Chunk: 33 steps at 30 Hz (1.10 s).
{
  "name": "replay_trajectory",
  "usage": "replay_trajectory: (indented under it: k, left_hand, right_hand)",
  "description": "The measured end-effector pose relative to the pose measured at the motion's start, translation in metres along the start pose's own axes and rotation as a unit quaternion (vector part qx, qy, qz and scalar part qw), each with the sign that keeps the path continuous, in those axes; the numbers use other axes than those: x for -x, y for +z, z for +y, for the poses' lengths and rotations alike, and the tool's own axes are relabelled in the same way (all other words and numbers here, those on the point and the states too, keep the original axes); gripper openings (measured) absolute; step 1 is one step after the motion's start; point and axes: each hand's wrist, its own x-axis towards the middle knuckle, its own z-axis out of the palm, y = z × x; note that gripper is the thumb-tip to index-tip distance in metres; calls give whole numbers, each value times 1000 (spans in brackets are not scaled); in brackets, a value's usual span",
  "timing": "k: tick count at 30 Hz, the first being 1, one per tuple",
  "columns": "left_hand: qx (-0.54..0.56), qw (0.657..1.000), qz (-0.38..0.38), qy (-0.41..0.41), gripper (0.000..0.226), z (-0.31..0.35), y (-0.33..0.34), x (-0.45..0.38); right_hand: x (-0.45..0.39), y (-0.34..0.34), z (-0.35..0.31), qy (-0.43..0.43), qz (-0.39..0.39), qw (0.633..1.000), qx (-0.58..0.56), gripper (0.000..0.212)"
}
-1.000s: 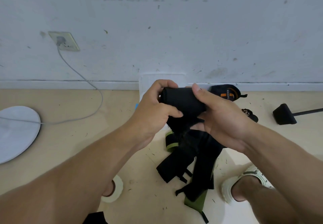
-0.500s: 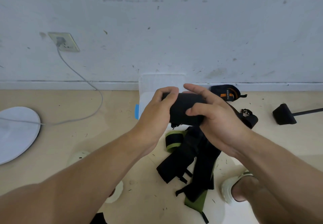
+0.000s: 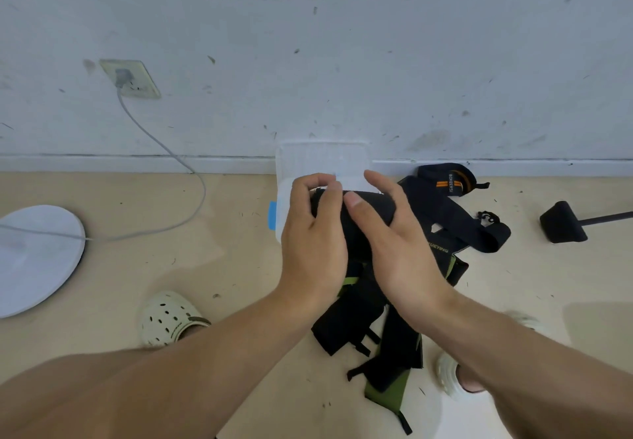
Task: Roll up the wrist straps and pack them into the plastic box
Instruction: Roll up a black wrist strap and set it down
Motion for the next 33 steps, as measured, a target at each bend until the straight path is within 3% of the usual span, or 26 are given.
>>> replay_trajectory:
  k: [4, 8, 20, 23, 27, 30, 33]
  left_hand:
    - [-13, 997, 19, -78, 36, -6, 1, -5]
    - [-18, 993, 8, -119, 47, -6, 1, -9]
    - [-101, 992, 70, -11, 47, -7, -6, -11]
    - [-85, 993, 76, -24, 44, -8, -2, -11]
    - [18, 990, 121, -74, 41, -7, 3, -16]
    - [47, 984, 151, -89, 43, -8, 3, -23]
    - [36, 988, 131, -76, 39, -13, 4, -20]
  right_hand:
    - [7, 4, 5, -50, 6, 996, 80, 54]
    - [1, 2, 6, -44, -3, 993, 110, 58]
    - [-8, 3, 2, -3, -5, 990, 141, 38]
    - [-9, 0, 2, 22, -6, 994, 102, 39]
    - [-16, -6, 4, 114, -28, 992, -50, 87]
    - [-20, -8, 2, 153, -63, 979, -123, 71]
    - [-26, -12, 1, 174, -41, 971, -157, 51]
